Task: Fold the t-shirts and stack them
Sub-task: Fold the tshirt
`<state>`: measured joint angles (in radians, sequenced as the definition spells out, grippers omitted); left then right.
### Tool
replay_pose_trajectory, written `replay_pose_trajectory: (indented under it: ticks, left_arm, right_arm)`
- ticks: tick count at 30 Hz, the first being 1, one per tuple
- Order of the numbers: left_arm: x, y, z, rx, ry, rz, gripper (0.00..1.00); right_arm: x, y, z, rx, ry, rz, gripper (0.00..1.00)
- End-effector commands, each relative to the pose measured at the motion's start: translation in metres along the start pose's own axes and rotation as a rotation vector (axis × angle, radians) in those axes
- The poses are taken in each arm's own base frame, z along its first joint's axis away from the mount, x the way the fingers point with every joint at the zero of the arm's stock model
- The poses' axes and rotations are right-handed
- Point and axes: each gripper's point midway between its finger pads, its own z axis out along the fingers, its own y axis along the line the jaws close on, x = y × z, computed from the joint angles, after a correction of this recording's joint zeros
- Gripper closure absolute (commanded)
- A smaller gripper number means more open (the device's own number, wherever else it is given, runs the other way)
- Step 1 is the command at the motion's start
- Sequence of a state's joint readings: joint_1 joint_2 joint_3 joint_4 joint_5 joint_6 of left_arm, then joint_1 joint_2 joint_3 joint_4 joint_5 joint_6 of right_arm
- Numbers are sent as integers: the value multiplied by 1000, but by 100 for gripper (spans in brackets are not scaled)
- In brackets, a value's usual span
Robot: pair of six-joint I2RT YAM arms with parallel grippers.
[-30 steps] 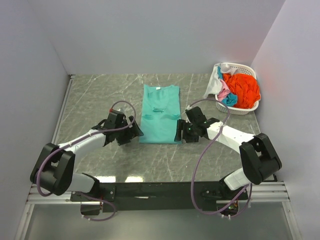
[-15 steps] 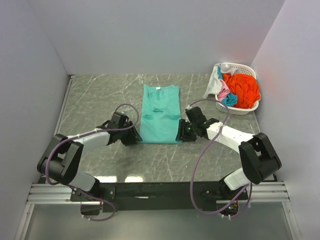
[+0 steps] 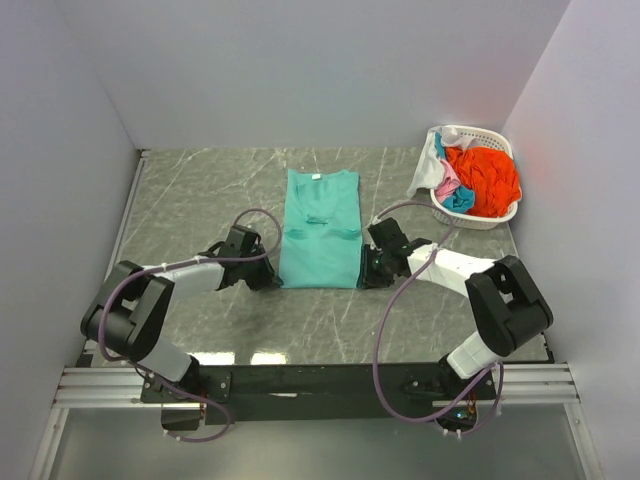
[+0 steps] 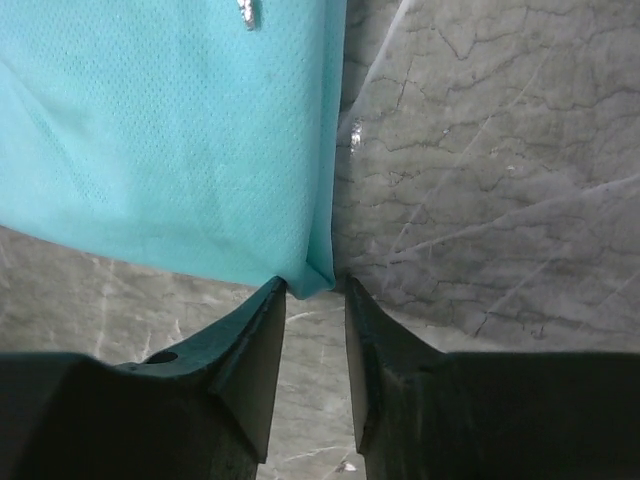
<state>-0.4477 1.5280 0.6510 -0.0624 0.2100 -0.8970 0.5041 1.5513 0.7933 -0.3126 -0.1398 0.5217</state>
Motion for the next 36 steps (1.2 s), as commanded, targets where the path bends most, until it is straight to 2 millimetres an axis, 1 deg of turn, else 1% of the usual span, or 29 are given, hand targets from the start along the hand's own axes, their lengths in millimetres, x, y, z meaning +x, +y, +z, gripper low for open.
replay_pose_trajectory:
  ticks: [1, 3, 4, 6, 7, 9, 12, 17, 18, 19, 20, 21, 22, 24, 26, 27, 29, 30, 32, 33, 35, 36]
  left_arm:
    - [4, 7, 7, -29, 15, 4, 99]
    - [4, 7, 7, -30, 14, 5, 99]
    - [4, 8, 6, -33, 11, 6, 99]
    - [4, 11, 4, -45, 5, 1, 99]
    - [5, 13, 3, -52, 4, -2, 99]
    - [5, 13, 0, -54, 0, -3, 99]
    - [8, 13, -3, -47, 1, -4, 99]
    - [14, 12, -12, -44, 1, -1, 99]
    - [13, 9, -17, -32, -12, 5, 99]
    - [14, 8, -19, -31, -15, 6, 99]
    - [16, 8, -23, -33, -12, 9, 99]
    - [14, 3, -28, -15, -29, 16, 99]
    - [17, 3, -31, -11, -28, 19, 99]
    - [18, -1, -40, 7, -45, 21, 99]
    - [24, 1, -45, 5, -39, 12, 99]
    - [26, 1, -52, 8, -49, 12, 99]
    - [31, 0, -59, 16, -53, 9, 99]
    - [29, -6, -68, 41, -75, 7, 99]
    - [30, -7, -78, 47, -91, -3, 99]
    - [25, -14, -88, 78, -120, -2, 99]
    - [21, -18, -102, 84, -147, 1, 99]
    - [17, -23, -112, 110, -178, 5, 99]
  right_arm:
    - [-4, 0, 5, 2, -15, -23, 69]
    - [-1, 0, 7, -6, -8, -20, 72]
    - [1, 0, 8, -7, 1, -19, 80]
    - [5, 0, 8, -13, 10, -20, 87]
    - [4, 1, 8, -20, 9, -22, 95]
    - [7, -1, 7, -21, 15, -34, 100]
    - [11, -1, 5, -29, 26, -45, 100]
    - [21, 2, -8, -63, 28, -73, 100]
    - [23, 1, -11, -64, 30, -80, 100]
    - [24, 6, -16, -83, 22, -95, 100]
    - [28, 6, -18, -90, 27, -101, 100]
    - [31, 9, -22, -106, 29, -112, 100]
    - [33, 14, -27, -124, 22, -130, 100]
    - [43, 17, -33, -141, 38, -153, 100]
    - [52, 26, -42, -170, 42, -192, 100]
    - [56, 28, -50, -177, 40, -199, 100]
    - [62, 36, -60, -195, 38, -232, 100]
    - [65, 36, -66, -191, 45, -234, 100]
    - [61, 44, -83, -224, 9, -247, 100]
    - [61, 46, -94, -241, -6, -252, 100]
    - [60, 54, -108, -287, -18, -268, 100]
    - [62, 54, -113, -294, -16, -282, 100]
